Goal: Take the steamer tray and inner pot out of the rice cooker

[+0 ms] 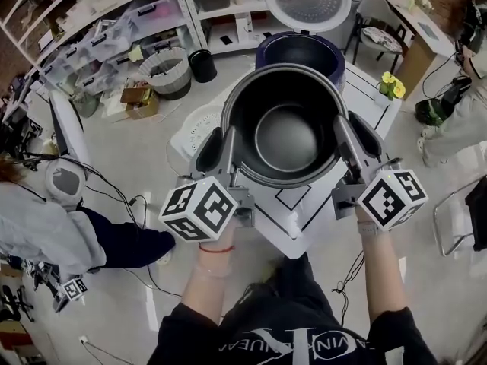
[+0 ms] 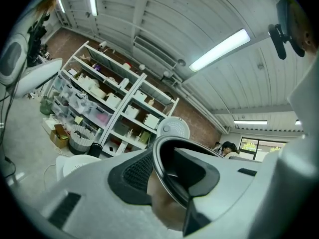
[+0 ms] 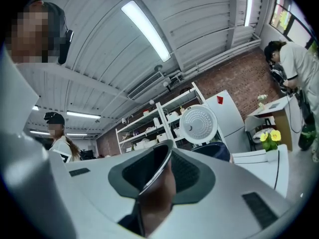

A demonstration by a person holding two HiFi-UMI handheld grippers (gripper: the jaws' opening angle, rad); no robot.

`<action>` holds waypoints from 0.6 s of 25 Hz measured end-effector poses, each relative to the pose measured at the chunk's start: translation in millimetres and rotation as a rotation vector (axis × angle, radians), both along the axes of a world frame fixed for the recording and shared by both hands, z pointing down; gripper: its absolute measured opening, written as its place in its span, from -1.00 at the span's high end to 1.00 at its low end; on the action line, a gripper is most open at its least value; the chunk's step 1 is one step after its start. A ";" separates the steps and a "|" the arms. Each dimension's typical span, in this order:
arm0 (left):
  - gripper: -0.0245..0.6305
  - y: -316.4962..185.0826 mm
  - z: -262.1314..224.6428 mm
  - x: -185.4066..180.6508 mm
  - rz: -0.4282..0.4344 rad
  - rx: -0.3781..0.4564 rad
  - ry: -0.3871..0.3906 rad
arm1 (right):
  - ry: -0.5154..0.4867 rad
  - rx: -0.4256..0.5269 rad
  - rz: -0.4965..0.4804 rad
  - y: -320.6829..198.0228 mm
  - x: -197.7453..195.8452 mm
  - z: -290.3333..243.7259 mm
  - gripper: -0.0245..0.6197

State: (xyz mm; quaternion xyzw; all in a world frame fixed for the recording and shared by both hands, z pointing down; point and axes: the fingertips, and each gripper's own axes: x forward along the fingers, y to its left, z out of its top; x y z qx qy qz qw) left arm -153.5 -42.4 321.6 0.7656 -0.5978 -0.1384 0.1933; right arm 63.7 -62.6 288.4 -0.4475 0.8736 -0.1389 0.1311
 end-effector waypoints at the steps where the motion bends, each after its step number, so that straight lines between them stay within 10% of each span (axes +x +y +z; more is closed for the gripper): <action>1: 0.56 3.3 6.8 0.1 0.004 -0.012 -0.005 | 0.002 -0.012 0.001 3.7 0.0 6.9 0.64; 15: 0.58 22.8 91.6 -14.6 0.015 -0.166 -0.032 | 0.000 -0.222 -0.003 35.3 -10.7 110.7 0.64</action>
